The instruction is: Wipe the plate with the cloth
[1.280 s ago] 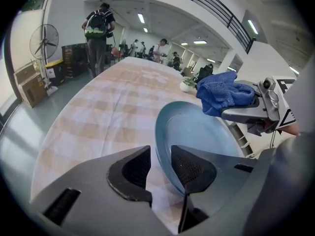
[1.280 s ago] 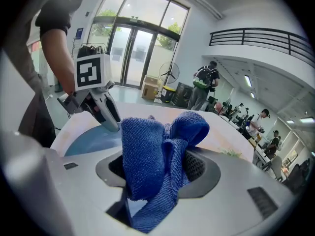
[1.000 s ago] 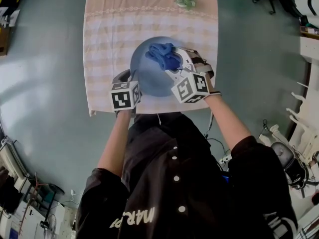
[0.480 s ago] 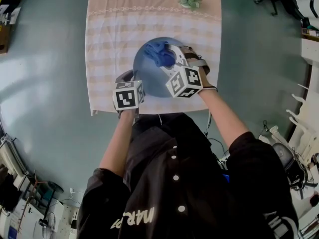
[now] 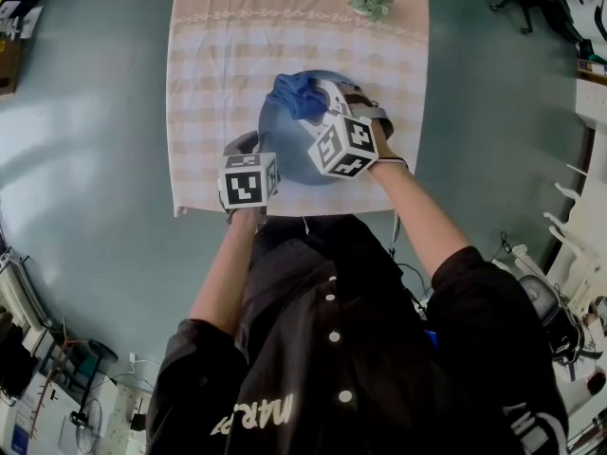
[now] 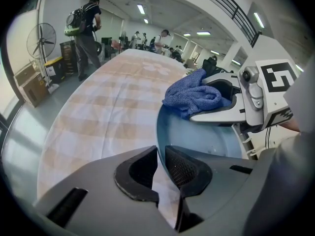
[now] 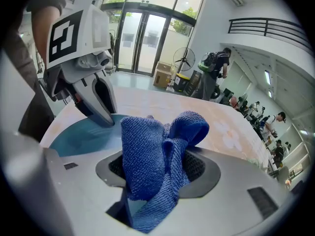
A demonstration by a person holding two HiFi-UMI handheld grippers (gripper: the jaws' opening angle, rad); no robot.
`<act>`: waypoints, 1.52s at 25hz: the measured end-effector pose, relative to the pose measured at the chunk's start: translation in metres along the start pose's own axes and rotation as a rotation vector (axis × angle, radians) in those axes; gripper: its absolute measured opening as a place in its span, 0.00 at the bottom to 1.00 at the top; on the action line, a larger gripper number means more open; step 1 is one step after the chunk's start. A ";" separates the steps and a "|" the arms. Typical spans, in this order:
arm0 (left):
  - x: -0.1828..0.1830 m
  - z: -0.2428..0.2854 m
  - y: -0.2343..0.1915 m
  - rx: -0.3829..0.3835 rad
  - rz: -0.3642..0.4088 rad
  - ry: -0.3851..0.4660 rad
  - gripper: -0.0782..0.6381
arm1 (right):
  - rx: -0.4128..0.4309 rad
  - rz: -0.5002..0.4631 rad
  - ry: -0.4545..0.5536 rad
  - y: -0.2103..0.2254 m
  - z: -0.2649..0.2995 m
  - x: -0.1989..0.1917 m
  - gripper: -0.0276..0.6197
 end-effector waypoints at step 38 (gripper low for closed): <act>-0.001 0.001 0.000 0.045 0.020 -0.005 0.20 | -0.072 0.167 -0.134 0.023 -0.016 -0.059 0.40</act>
Point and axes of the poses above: the fingertips, and each gripper's own axes: z forward along the fingers, y to its right, x out of its top, the point moved 3 cm from there along -z, backward along the fingers, and after that the axes turned 7 degrees about -y, right-handed, at the moved point
